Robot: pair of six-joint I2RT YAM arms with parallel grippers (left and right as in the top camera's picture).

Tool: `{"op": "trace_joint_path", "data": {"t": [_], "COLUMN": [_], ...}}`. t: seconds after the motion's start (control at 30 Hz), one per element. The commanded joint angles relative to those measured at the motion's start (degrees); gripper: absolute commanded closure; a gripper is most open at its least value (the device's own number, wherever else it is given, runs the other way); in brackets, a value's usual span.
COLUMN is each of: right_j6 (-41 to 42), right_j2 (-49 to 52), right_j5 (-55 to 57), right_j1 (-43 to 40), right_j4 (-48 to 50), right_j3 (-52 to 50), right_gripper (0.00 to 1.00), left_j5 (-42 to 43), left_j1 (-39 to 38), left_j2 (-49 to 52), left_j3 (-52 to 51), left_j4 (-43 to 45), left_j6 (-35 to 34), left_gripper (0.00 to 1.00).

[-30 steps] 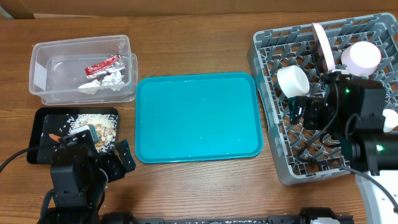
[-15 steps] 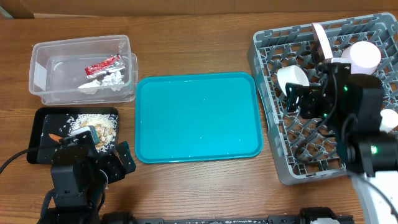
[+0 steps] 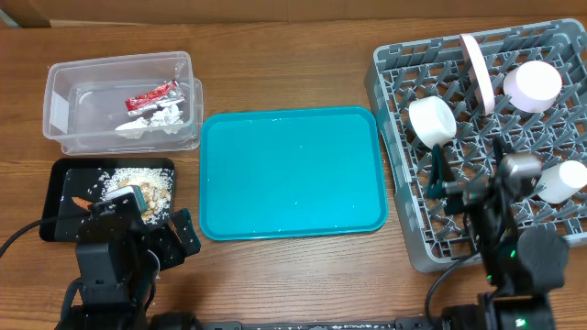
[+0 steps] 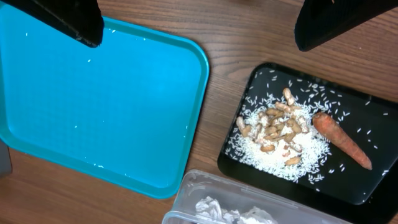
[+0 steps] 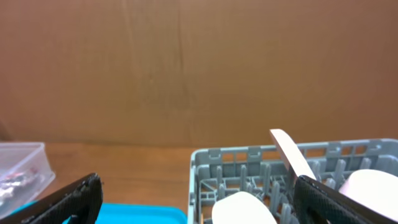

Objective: Sort waste into correct bins and load items into the dishwasher

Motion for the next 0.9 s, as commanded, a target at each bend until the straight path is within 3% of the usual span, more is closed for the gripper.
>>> {"op": "trace_joint_path", "data": {"t": [0.0,0.2,0.33,0.53,0.87], "right_j6": [-0.22,-0.22,-0.22,-1.01,-0.81], "right_j2": [-6.25,-16.17,-21.35,-23.91,-23.89], "right_j5": [1.97,3.32,4.33,2.03,2.27], "right_j1": [0.22,0.15,-0.26,-1.07,-1.07], "right_j4": [4.22,14.45,15.72,-0.83,-0.79], "right_j3": [-7.34,-20.02,-25.68,-25.88,-25.88], "right_gripper": [0.0,0.0,0.0,0.0,0.0], "left_j5": [-0.55,-0.57,-0.55,-0.57,-0.57], "left_j1": [-0.02,-0.02,-0.02,-0.02,-0.02], "left_j2": [-0.37,-0.37,-0.37,-0.37,-0.37], "left_j3": [-0.31,-0.31,-0.31,-0.31,-0.31], "left_j4": [0.2,0.2,0.2,0.2,0.2], "left_j6": [-0.94,-0.94,-0.94,-0.94,-0.94], "left_gripper": [0.0,0.0,0.0,0.0,0.0]}}
